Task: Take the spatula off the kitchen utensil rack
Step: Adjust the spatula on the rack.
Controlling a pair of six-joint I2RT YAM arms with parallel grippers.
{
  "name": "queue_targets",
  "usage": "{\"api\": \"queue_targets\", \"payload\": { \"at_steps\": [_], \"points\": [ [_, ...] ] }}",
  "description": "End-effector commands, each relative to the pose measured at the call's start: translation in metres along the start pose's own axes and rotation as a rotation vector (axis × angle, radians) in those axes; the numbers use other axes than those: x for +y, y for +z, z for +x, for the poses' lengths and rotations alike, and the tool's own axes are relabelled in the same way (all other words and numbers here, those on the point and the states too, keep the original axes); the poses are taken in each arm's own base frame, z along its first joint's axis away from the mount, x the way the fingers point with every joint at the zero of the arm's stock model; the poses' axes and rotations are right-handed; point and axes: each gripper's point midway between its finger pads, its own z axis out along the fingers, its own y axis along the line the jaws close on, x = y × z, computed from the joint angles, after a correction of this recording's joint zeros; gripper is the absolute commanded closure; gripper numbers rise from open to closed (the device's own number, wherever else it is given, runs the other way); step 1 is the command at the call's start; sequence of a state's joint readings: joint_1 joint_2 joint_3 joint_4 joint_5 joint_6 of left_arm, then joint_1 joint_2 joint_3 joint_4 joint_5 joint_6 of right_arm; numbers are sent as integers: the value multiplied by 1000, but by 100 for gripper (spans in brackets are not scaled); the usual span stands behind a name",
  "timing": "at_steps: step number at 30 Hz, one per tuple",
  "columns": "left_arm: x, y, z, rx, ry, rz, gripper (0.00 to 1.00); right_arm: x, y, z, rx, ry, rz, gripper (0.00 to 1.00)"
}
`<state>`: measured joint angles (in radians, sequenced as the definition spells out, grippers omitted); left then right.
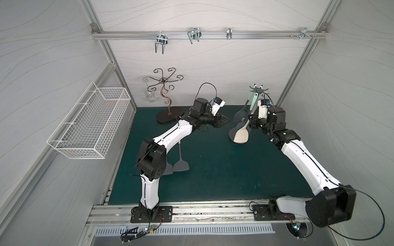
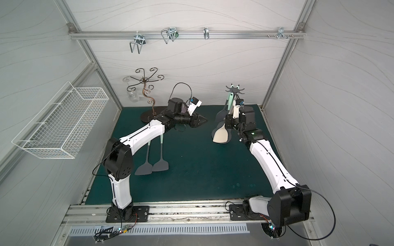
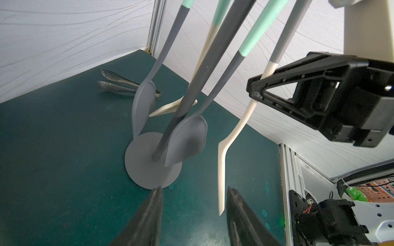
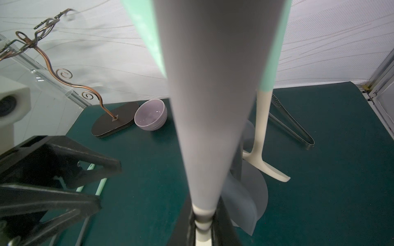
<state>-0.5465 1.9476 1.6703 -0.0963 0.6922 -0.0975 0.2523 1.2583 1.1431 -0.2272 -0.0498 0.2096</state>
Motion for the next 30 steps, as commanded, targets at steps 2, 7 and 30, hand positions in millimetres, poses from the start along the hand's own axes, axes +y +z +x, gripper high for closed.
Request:
{"api": "queue_targets", "payload": {
  "at_steps": [2, 7, 30],
  "points": [
    [-9, -5, -29, -68, 50, 25, 48, 27, -25, -42, -109, -77, -111, 93],
    [-11, -5, -30, -68, 48, 30, 48, 35, -18, -33, -60, -90, -167, 91],
    [-12, -9, -37, -82, 57, 18, 48, 35, -46, -52, -126, -102, -131, 100]
  ]
}}
